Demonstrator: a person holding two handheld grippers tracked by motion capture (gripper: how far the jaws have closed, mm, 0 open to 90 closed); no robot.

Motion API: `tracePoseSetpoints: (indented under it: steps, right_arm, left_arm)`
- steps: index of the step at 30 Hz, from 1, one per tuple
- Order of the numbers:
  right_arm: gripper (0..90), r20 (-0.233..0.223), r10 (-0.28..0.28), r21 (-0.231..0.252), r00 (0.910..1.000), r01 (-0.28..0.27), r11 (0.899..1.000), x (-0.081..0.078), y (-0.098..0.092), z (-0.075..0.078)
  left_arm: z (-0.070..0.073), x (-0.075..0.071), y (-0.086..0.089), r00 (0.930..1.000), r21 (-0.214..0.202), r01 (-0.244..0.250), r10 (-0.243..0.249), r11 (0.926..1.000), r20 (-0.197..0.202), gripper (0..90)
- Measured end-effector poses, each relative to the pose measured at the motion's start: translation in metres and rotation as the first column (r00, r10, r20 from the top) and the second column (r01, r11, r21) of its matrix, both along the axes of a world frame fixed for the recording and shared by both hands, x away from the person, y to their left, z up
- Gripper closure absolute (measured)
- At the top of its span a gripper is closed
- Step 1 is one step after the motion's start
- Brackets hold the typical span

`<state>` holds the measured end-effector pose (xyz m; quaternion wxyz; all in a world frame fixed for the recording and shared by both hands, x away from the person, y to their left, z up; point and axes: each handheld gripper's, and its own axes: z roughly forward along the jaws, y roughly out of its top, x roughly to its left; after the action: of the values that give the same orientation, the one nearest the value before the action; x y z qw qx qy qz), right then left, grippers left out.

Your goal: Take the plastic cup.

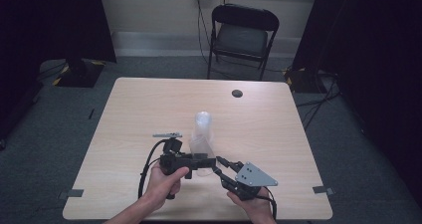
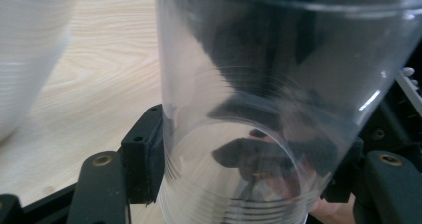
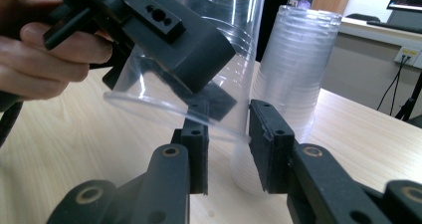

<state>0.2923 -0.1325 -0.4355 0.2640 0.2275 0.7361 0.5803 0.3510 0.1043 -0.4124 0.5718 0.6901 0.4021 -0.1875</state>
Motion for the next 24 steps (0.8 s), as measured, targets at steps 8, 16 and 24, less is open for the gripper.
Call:
tracePoseSetpoints:
  steps: [8, 16, 24]
  right_arm:
    - [71.0, 0.062, -0.025, 0.052, 0.9978, 0.022, 0.998, -0.003, 0.001, 0.002]
    - [71.0, 0.076, -0.022, 0.072, 0.9969, 0.016, 0.997, -0.002, 0.002, 0.0]
    - [73.5, 0.105, -0.03, 0.076, 0.9941, 0.022, 0.997, -0.005, 0.002, 0.001]
  left_arm:
    - [0.003, -0.006, -0.007, 0.9995, -0.012, 0.031, -0.03, 0.9995, 0.006, 33.9]
    - [0.004, -0.011, -0.014, 0.998, -0.023, 0.063, -0.063, 0.9977, 0.002, 33.7]
    - [0.0, -0.012, -0.019, 0.9949, -0.046, 0.095, -0.096, 0.9944, -0.028, 31.4]
